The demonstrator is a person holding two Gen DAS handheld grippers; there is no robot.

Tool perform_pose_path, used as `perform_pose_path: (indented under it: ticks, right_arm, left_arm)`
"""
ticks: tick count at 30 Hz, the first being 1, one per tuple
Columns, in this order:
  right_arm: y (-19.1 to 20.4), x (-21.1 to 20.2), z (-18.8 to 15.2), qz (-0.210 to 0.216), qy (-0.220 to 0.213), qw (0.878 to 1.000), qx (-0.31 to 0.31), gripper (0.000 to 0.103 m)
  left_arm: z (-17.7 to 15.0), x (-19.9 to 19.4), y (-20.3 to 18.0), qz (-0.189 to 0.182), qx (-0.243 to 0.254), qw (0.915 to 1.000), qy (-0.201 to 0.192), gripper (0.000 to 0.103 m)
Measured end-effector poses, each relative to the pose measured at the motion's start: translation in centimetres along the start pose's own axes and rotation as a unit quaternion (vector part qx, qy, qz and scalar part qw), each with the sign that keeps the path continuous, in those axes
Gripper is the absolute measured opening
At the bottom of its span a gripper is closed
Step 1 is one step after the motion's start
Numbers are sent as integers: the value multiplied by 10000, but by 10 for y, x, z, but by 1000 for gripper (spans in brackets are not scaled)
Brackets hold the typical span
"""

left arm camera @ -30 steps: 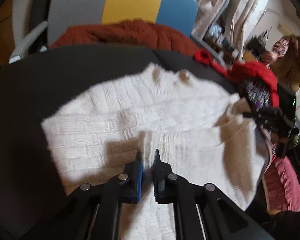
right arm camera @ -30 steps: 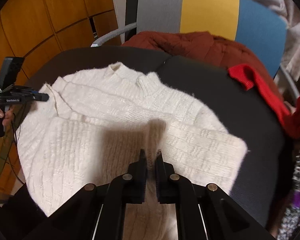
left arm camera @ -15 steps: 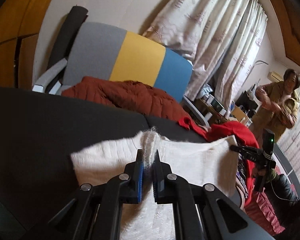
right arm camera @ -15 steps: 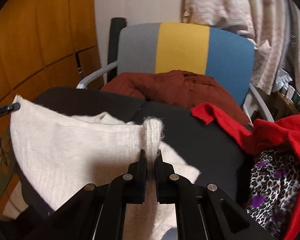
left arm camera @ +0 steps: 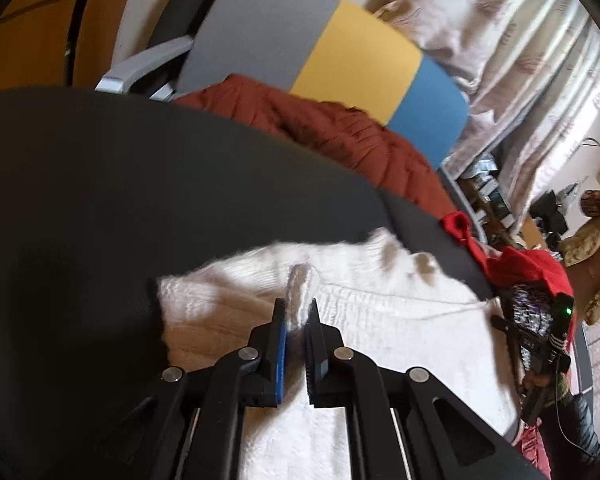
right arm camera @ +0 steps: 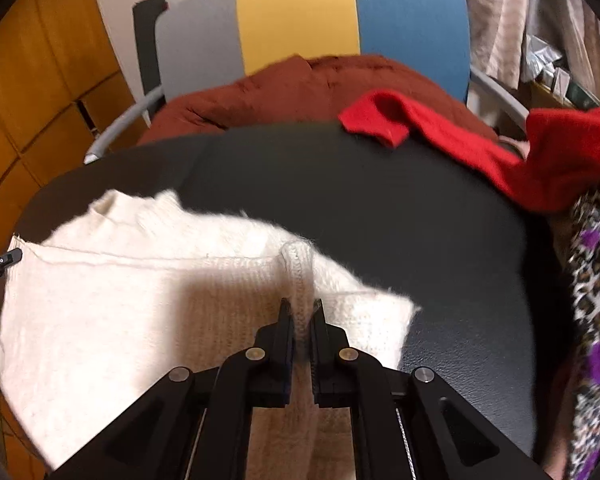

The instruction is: Fold clothes

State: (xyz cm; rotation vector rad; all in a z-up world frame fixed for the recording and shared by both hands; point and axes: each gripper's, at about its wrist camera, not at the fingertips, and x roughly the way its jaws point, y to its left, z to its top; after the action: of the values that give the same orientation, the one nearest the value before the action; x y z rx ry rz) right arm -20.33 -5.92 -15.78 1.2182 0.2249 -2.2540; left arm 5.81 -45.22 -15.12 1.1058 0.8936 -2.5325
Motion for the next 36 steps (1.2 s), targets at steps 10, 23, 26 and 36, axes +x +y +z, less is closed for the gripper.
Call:
perform_pose_path:
  ticks: [10,23,26,36]
  right_arm:
    - [12,-34,3,-662,-625,9955,-257,40]
    - [89,-22,-39,190,-640,9938,-892,53]
    - [79,-14,-47,366,-706,9954,-534,59]
    - [75,-11,-52,535,-792,9947,-385,62]
  left_arm:
    - [-4,-15,6,715,-131,9973,-43,20]
    - [-81,-103,12,378,246,9990,4,22]
    - [-97,-98,14,117,35,9999,85,25]
    - [-143,-91,22,-564,-632,9962,193,3]
